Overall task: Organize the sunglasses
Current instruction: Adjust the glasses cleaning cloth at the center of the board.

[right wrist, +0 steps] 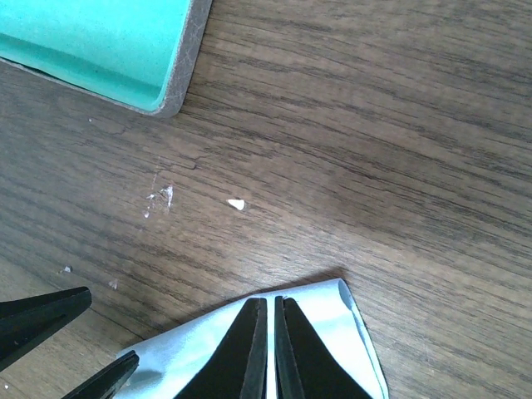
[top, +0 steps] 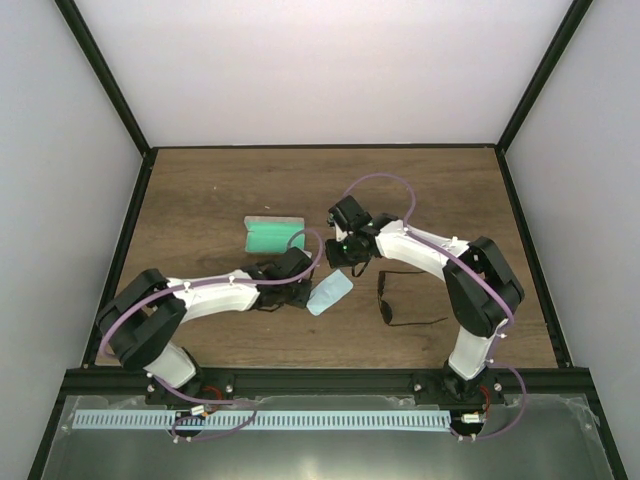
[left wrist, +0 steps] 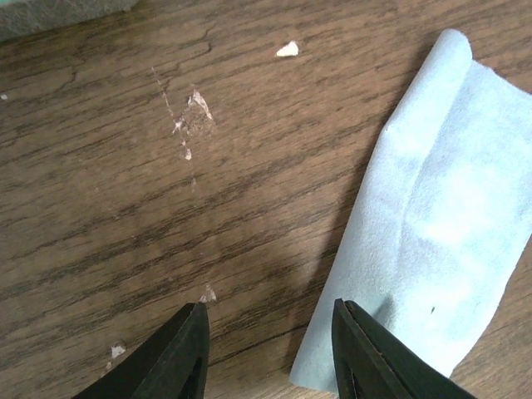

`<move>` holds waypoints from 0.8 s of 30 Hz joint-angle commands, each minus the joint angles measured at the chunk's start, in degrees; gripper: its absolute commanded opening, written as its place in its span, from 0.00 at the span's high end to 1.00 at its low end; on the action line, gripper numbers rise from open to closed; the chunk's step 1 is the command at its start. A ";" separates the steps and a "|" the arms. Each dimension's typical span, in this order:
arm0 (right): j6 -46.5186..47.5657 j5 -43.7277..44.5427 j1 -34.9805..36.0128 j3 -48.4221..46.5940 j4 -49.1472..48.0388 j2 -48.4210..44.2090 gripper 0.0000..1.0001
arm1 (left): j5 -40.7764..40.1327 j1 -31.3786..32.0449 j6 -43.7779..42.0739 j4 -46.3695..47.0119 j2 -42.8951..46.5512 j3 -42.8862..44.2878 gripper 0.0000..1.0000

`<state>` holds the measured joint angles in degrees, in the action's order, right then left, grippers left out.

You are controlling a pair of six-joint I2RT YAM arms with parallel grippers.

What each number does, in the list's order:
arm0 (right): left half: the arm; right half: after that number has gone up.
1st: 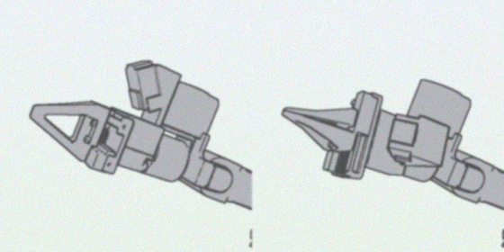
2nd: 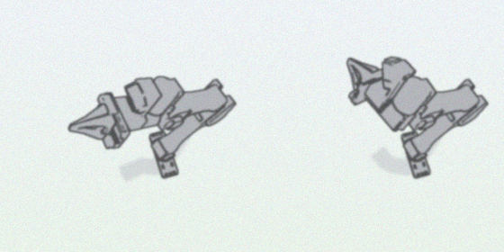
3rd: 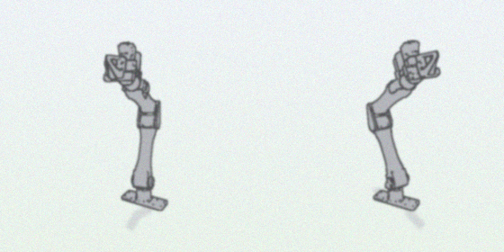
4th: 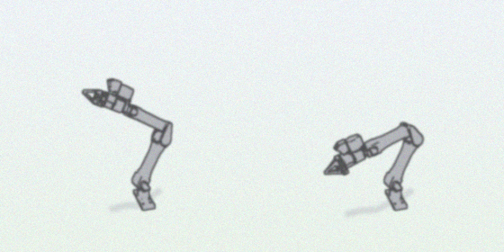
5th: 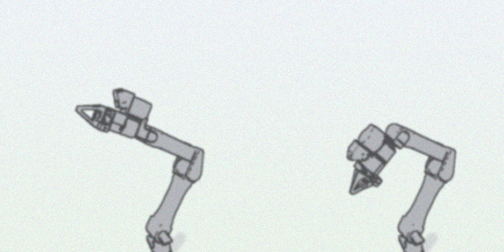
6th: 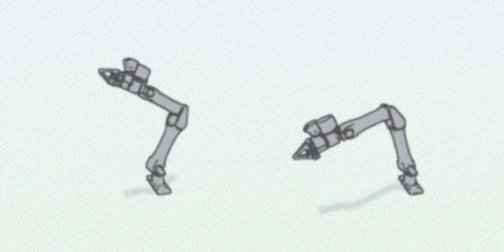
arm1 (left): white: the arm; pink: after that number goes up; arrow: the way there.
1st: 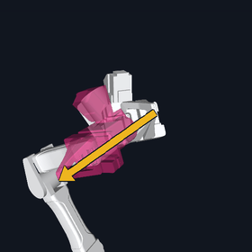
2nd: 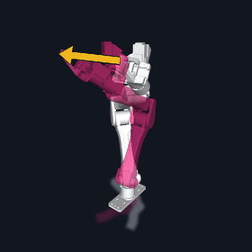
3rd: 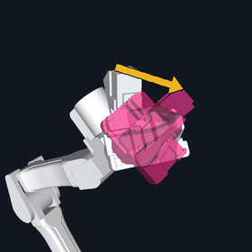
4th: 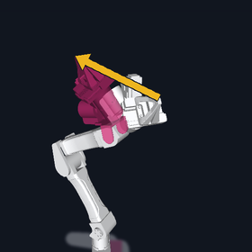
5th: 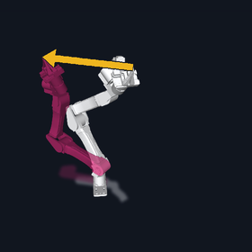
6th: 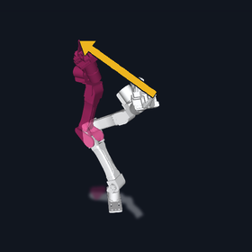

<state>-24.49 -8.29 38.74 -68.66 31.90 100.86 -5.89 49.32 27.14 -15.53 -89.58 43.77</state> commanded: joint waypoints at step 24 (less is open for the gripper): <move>-0.77 1.19 -0.25 1.67 0.44 -0.96 0.95 | -16.68 -0.21 -4.23 -10.79 -14.01 6.67 0.48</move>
<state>-24.93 -8.05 38.74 -66.30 31.73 100.86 -15.84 49.60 22.90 -17.93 -97.89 49.84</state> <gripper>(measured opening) 0.051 0.514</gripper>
